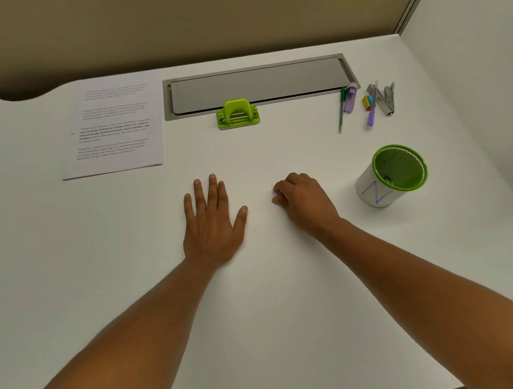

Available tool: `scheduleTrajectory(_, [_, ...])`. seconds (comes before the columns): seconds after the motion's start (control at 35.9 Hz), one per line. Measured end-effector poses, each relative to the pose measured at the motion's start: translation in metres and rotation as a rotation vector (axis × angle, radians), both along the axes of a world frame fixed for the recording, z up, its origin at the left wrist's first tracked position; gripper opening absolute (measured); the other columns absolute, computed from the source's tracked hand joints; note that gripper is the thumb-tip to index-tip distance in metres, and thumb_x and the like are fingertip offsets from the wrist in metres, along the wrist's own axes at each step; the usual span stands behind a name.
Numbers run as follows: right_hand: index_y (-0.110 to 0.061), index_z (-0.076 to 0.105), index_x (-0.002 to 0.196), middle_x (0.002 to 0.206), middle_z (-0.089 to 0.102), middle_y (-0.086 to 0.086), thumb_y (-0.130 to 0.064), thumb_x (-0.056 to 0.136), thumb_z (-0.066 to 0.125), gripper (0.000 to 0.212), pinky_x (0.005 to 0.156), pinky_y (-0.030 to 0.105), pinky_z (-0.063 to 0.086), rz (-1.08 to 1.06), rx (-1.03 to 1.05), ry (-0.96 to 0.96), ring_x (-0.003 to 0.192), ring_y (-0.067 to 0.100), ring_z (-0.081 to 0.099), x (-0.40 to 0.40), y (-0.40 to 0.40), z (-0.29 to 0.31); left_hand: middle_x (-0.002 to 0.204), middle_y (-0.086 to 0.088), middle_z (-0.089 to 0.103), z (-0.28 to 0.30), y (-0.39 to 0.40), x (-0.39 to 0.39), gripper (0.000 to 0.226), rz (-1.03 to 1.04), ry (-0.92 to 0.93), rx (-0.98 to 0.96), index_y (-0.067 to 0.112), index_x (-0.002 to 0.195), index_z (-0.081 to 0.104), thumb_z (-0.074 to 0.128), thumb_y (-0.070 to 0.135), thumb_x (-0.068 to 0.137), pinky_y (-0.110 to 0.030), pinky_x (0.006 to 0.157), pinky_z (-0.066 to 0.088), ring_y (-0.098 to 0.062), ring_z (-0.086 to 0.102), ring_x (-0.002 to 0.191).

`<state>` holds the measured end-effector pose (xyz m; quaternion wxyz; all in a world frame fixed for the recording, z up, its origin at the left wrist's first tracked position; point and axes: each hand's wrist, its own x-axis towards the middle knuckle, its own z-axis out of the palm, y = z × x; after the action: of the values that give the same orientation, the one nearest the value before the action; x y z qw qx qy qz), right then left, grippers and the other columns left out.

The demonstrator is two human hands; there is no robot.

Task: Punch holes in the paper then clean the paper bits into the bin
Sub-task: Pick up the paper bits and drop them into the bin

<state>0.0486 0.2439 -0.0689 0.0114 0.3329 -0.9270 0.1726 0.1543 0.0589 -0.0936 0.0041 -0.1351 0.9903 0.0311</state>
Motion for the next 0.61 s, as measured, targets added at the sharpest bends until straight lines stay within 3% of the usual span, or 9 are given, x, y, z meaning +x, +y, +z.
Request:
scheduleTrajectory(0.17, [-0.005,0.061,0.081,0.074,0.058,0.010,-0.012,0.092,0.055,0.015,0.061,0.040,0.045,-0.001,0.040,0.054,0.066,0.031,0.051,0.003,-0.004,-0.001,0.166,-0.012,0.003,0.002,0.000,0.000,0.082,0.006,0.013,0.049,0.005,0.157,0.013,0.011,0.061,0.097,-0.046,0.124,0.008,-0.034,0.000,0.153])
scheduleTrajectory(0.25, [-0.004,0.062,0.084,0.079,0.060,0.011,-0.012,0.093,0.052,0.015,0.063,0.039,0.046,-0.064,0.050,-0.066,0.071,0.032,0.053,0.003,-0.007,0.003,0.166,-0.011,0.005,0.003,0.000,0.001,0.082,0.004,0.017,0.053,0.006,0.157,0.014,0.012,0.062,0.097,-0.046,0.124,0.008,-0.033,0.001,0.153])
scheduleTrajectory(0.36, [-0.011,0.068,0.081,0.081,0.066,-0.002,-0.015,0.089,0.057,0.014,0.064,0.027,0.043,-0.365,-0.221,-0.517,0.073,0.015,0.057,-0.003,-0.007,0.021,0.166,-0.010,0.003,0.003,0.001,0.001,0.083,0.007,0.011,0.044,0.007,0.157,0.012,0.012,0.063,0.096,-0.046,0.124,0.007,-0.032,-0.001,0.153])
scheduleTrajectory(0.47, [-0.007,0.068,0.078,0.067,0.060,0.002,-0.010,0.087,0.068,0.009,0.055,0.023,0.042,-0.595,-0.673,-1.099,0.058,0.012,0.052,-0.007,0.000,0.048,0.166,-0.010,0.004,0.004,0.001,0.002,0.083,0.004,0.016,0.048,0.007,0.157,0.014,0.012,0.063,0.096,-0.047,0.124,0.007,-0.032,-0.001,0.153])
scheduleTrajectory(0.61, [-0.008,0.065,0.089,0.073,0.059,0.001,-0.010,0.090,0.065,0.003,0.054,0.019,0.042,-0.664,-0.956,-1.454,0.060,0.008,0.054,-0.011,0.014,0.077,0.166,-0.009,0.003,0.003,0.000,0.002,0.083,0.000,0.010,0.046,0.008,0.157,0.013,0.012,0.064,0.096,-0.048,0.124,0.006,-0.032,-0.002,0.153])
